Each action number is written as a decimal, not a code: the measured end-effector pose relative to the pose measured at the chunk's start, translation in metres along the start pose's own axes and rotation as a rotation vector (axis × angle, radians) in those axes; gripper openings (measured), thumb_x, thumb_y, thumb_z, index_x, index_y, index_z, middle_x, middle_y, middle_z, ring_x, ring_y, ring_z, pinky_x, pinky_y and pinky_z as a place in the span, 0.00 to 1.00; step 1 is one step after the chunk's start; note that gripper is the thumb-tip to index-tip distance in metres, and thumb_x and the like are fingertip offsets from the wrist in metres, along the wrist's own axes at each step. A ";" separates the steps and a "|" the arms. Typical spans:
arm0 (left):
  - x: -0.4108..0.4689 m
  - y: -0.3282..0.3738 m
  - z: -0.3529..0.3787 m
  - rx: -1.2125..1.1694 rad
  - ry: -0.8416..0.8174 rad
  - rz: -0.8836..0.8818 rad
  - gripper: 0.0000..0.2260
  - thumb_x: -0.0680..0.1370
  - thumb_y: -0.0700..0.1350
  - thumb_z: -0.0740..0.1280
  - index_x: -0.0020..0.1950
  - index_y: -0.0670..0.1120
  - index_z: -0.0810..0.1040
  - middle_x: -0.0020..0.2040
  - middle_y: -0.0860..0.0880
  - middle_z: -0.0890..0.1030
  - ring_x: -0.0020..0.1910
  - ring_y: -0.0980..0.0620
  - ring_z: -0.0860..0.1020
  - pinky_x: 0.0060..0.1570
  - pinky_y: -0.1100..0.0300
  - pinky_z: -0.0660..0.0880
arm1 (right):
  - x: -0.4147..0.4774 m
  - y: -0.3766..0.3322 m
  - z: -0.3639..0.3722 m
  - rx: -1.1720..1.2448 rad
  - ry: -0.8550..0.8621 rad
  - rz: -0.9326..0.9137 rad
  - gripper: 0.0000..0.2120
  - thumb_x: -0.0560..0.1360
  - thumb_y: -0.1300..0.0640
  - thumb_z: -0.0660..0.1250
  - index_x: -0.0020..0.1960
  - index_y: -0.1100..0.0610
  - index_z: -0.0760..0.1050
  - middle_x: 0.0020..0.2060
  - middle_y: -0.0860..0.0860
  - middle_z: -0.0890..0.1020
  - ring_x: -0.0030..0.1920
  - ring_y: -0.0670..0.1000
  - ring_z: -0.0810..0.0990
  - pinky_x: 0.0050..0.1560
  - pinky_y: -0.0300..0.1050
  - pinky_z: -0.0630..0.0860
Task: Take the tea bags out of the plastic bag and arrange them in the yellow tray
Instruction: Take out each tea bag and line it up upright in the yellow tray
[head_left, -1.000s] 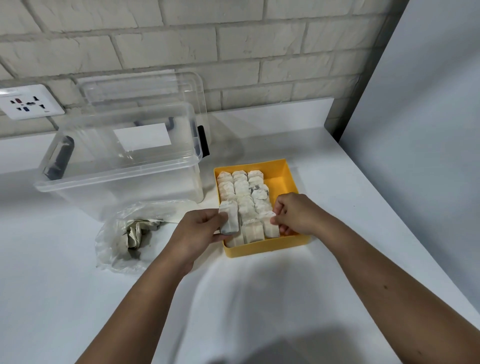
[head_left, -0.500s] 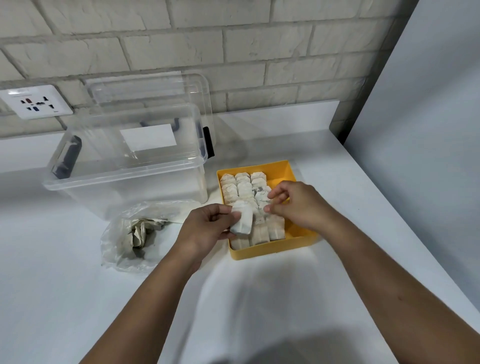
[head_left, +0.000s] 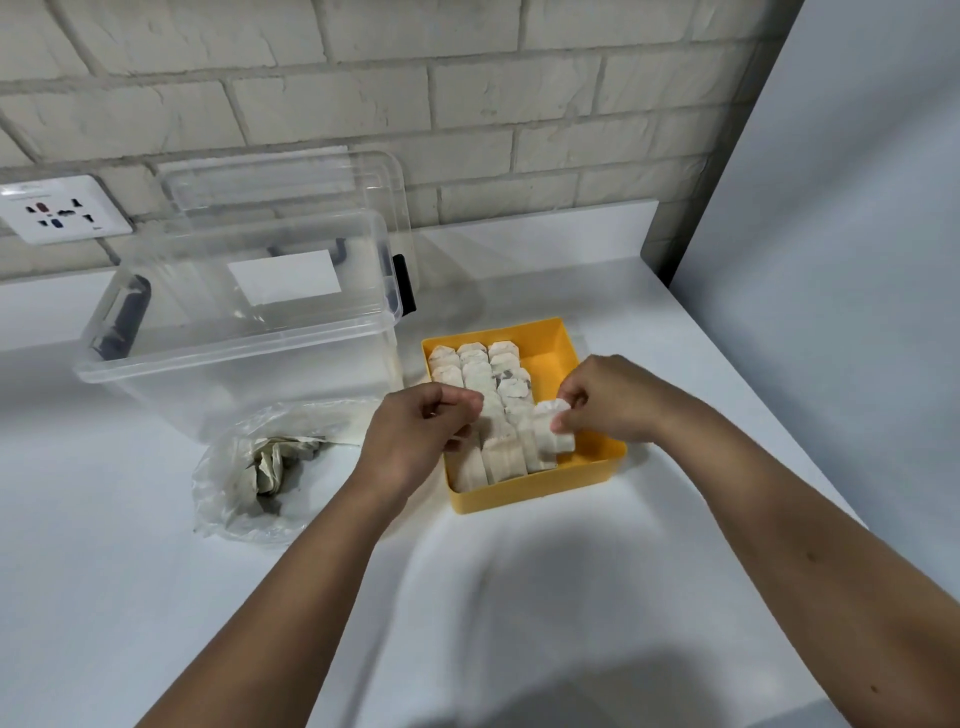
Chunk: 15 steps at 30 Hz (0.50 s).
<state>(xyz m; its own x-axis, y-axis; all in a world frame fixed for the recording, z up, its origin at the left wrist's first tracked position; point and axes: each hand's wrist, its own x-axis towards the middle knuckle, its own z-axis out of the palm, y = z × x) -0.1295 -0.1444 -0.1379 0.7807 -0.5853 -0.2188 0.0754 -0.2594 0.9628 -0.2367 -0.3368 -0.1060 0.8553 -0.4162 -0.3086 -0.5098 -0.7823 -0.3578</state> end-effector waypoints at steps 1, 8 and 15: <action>-0.001 -0.004 -0.004 0.007 0.016 -0.009 0.03 0.77 0.43 0.72 0.46 0.48 0.85 0.40 0.51 0.86 0.39 0.54 0.82 0.45 0.57 0.80 | 0.002 0.002 0.008 -0.051 -0.038 0.009 0.18 0.70 0.49 0.74 0.30 0.56 0.70 0.28 0.52 0.73 0.33 0.52 0.72 0.35 0.45 0.66; -0.009 -0.020 -0.020 -0.002 0.102 -0.042 0.05 0.78 0.40 0.69 0.47 0.48 0.85 0.43 0.48 0.85 0.41 0.52 0.82 0.46 0.56 0.77 | 0.014 0.002 0.040 -0.186 -0.048 0.066 0.16 0.71 0.49 0.74 0.34 0.50 0.68 0.36 0.48 0.74 0.42 0.54 0.75 0.36 0.42 0.67; -0.009 -0.027 -0.025 -0.052 0.114 -0.055 0.04 0.78 0.40 0.70 0.46 0.47 0.85 0.41 0.50 0.85 0.41 0.51 0.82 0.46 0.54 0.78 | 0.014 0.001 0.043 -0.136 0.008 0.091 0.10 0.71 0.49 0.74 0.46 0.54 0.78 0.44 0.51 0.80 0.46 0.54 0.79 0.44 0.46 0.75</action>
<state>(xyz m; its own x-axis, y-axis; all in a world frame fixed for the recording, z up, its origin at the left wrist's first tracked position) -0.1235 -0.1132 -0.1577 0.8397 -0.4796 -0.2549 0.1495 -0.2471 0.9574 -0.2295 -0.3238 -0.1490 0.8073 -0.4913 -0.3270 -0.5683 -0.7967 -0.2060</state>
